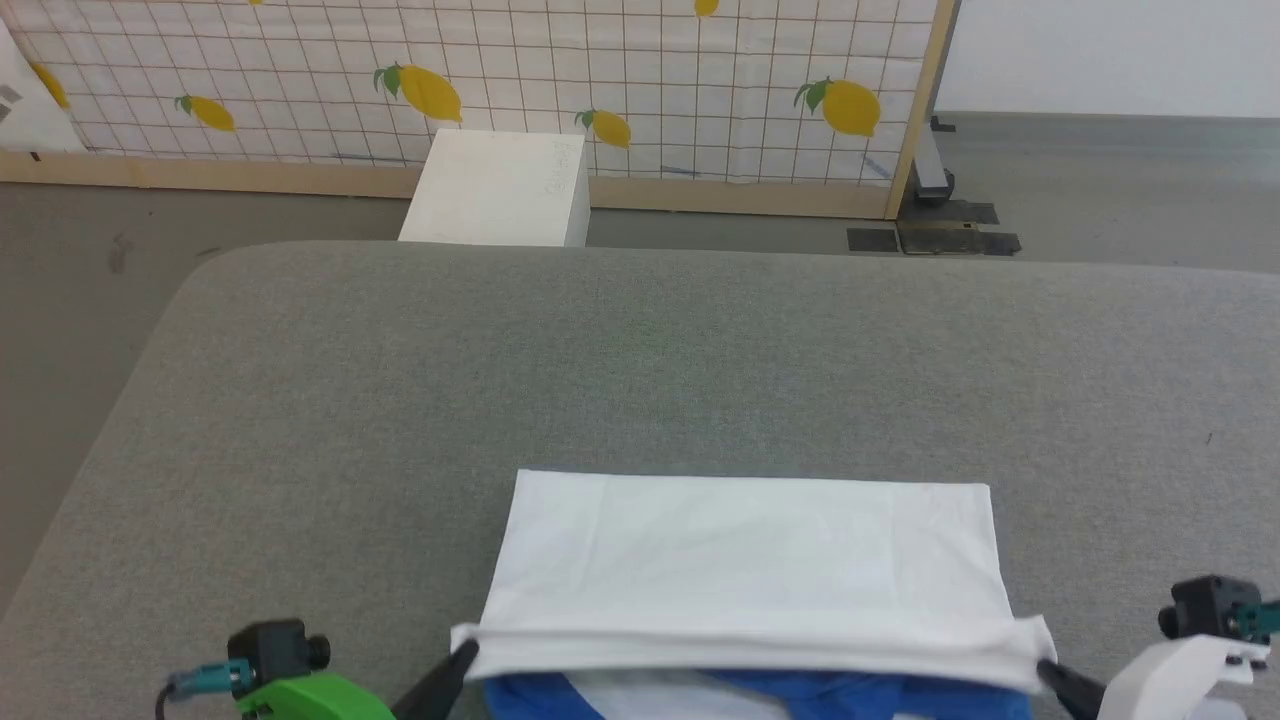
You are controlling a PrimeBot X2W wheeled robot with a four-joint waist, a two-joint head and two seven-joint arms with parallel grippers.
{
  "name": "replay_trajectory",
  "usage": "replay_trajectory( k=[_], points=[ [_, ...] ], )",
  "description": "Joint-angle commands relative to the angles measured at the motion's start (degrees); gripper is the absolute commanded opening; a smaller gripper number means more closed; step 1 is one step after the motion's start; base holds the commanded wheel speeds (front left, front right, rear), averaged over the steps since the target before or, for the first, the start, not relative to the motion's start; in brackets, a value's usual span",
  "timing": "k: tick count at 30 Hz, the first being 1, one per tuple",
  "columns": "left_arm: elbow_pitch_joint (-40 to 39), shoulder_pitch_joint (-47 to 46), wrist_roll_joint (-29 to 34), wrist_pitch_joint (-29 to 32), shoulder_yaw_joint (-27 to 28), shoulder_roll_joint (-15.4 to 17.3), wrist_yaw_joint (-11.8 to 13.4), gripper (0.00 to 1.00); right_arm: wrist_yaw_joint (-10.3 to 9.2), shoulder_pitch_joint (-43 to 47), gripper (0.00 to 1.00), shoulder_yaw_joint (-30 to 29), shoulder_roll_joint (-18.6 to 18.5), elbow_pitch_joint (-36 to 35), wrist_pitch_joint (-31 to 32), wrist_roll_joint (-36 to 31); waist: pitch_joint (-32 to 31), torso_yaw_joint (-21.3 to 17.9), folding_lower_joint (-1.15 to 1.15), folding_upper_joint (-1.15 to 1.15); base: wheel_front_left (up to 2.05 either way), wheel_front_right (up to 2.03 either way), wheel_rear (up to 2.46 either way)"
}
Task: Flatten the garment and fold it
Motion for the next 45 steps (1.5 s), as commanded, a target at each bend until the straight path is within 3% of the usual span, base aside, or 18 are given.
replay_trajectory(
  k=[1, 10, 11, 12, 13, 21, 26, 30, 33, 37, 43, 45],
  points=[
    [0.5, 1.3, 0.1, 0.1, 0.0, 0.3, 0.6, 0.0, -0.09, 1.4, 0.0, 0.0, 0.2, -0.2, 0.5, -0.6, 0.2, 0.0, 0.01, 0.33, 0.0, 0.0, 0.0],
    [5.0, 1.1, 0.1, 2.2, -1.7, -0.3, 2.1, 0.02, -0.09, 3.8, 0.0, 2.1, 0.0, 3.0, 1.5, -1.6, 0.7, 0.1, 0.01, 0.33, 0.0, 0.0, 0.0],
    [5.6, 0.8, 0.3, 2.7, -2.1, -0.3, 2.6, 0.24, -0.09, 3.7, 0.0, 2.3, 0.0, 3.4, 1.5, -1.7, 0.6, 0.0, 0.01, 0.33, 0.0, 0.0, 0.0],
    [6.0, 0.7, 0.4, 3.0, -2.2, -0.3, 3.0, 0.49, -0.09, 3.6, 0.07, 2.5, -0.1, 3.6, 1.4, -1.9, 0.6, -0.1, 0.01, 0.33, 0.0, 0.0, 0.0],
    [6.5, 0.5, 0.3, 3.6, -2.4, -0.3, 3.4, 1.0, -0.09, 3.5, 1.0, 2.9, -0.3, 3.7, 1.3, -2.0, 0.6, -0.2, 0.01, 0.33, 0.0, 0.0, 0.0],
    [6.4, 1.6, 1.0, 8.7, -2.8, 3.5, 8.7, 1.0, -0.09, 5.9, 1.0, 2.4, -2.8, 1.6, 2.4, -1.1, -0.7, -0.4, 0.01, 0.33, 0.0, 0.0, 0.0],
    [3.1, 3.5, 1.0, 12.8, -2.1, 7.5, 13.7, 1.0, -0.09, 8.7, 1.0, -1.2, -3.9, -2.7, 4.4, -0.1, -1.9, -0.1, 0.01, 0.33, 0.0, 0.0, 0.0],
    [-1.0, 3.9, 1.8, 11.3, 1.0, 10.0, 16.7, 1.0, -0.09, 8.8, 1.0, -4.7, -4.0, -7.2, 6.0, 1.2, -2.5, -0.1, 0.01, 0.33, 0.0, 0.0, 0.0],
    [-4.3, 2.8, 4.5, 4.8, 4.2, 10.7, 15.8, 1.0, -0.09, 7.1, 1.0, -7.0, -3.8, -9.7, 7.3, 2.1, -2.7, 0.1, 0.01, 0.33, 0.0, 0.0, 0.0],
    [-6.8, 0.9, 9.9, -7.1, 7.3, 10.7, 12.1, 1.0, -0.09, 3.2, 1.0, -7.5, -4.9, -11.0, 9.9, 2.8, -2.3, 0.0, 0.01, 0.33, 0.0, 0.0, 0.0],
    [-6.0, -3.5, 18.8, -23.9, 9.6, 9.2, 7.9, 1.0, -0.09, -2.8, 1.0, -0.9, -10.8, -8.4, 12.7, 5.5, 1.1, 0.6, 0.01, 0.33, 0.0, 0.0, 0.0],
    [-5.7, -5.0, 22.2, -26.1, 10.1, 7.9, 7.1, 1.0, -0.09, -4.4, 1.0, 1.6, -12.7, -6.3, 12.6, 6.8, 2.5, 0.9, 0.01, 0.33, 0.0, 0.0, 0.0]
  ],
)
